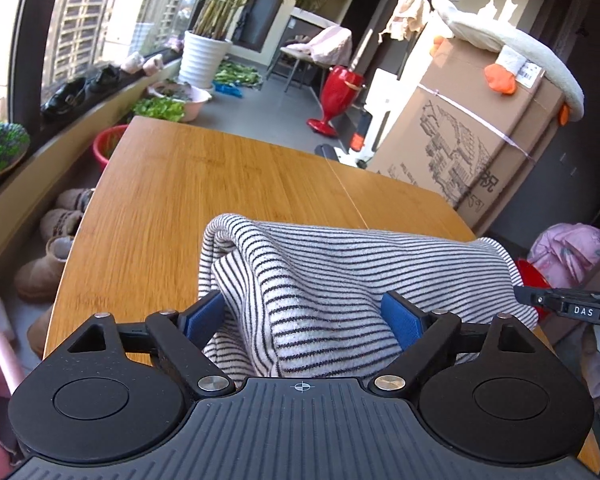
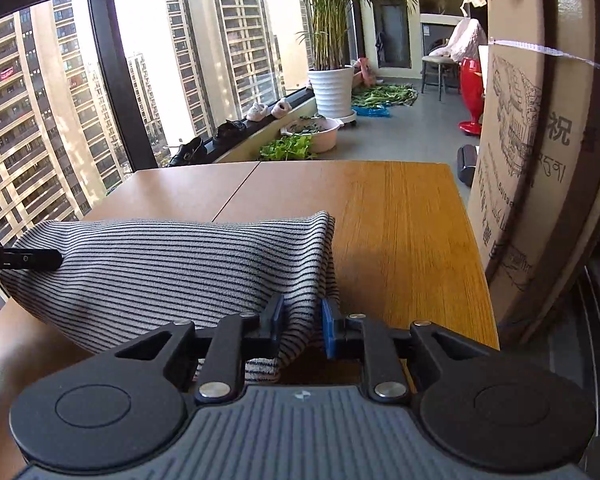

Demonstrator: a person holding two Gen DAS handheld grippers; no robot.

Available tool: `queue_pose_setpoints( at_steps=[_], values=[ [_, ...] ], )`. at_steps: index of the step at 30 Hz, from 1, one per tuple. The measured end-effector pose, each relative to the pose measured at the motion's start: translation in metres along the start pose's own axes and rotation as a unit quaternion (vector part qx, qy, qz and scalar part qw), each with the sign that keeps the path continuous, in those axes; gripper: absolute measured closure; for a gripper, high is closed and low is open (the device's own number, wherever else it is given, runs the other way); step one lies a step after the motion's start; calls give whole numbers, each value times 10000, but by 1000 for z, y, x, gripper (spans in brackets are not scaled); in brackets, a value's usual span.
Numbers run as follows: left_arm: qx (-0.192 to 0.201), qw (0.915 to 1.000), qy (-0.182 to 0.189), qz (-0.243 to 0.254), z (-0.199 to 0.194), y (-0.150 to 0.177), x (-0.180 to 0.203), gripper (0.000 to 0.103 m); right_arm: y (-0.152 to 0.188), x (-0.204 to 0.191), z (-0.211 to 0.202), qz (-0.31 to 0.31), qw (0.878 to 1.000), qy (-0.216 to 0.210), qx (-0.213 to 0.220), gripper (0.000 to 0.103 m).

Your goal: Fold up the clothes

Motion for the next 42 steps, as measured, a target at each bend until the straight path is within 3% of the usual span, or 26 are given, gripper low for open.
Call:
queue_pose_setpoints(
  at_steps=[3,5,7,9,12,16,21,32,34,35,37,39,41,42],
  values=[
    [236,9994,-241,-47,-14,-10,-3,13,-10,-15,-3,-299,9989,297,201,74],
    [595,9970,-487,110,-38,-12,3,13,-20,-19,-16,-368,9972,464,445,71],
    [812,9964,-221,76,-62,-9,15,11,-25,-23,-29,-318,9959,465,713,67],
    [724,9963,455,19,-70,-1,34,9,-28,-27,-34,-141,9952,64,967,59],
    [422,9979,279,405,-43,14,56,9,-24,-46,-21,-137,9938,-523,971,49],
    [289,9948,-298,929,-8,23,64,9,-18,-54,19,-50,9974,-459,544,45],
    [266,9951,-355,884,8,14,55,7,-14,-33,39,630,9944,-668,526,35],
    [340,9939,-306,1004,25,8,49,3,-10,-40,47,396,9963,-418,636,26],
    [401,9944,-281,937,19,5,48,4,-10,-43,46,249,9972,-278,646,23],
    [448,9947,-257,884,12,4,49,4,-10,-44,44,177,9978,-159,615,15],
    [507,9956,29,785,-11,7,54,4,-8,-43,41,124,9982,-18,581,9],
    [516,9955,285,737,-31,11,59,4,-7,-40,35,153,9980,24,610,9],
    [422,9947,342,870,-48,22,62,13,-6,-54,19,-355,9955,215,850,14],
    [386,9948,287,897,-51,26,63,30,-5,-62,11,-619,9928,312,973,26]
  ],
)
Point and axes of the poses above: each gripper's, at about its wrist camera, not at the fingertips, and z roughly the way its jaws point, x to its right, y to its underside, the point moved 3 cm from there along z, roughly the way its jaws point, and after that the axes turned 10 degrees about -z, right-handed, at the moved point
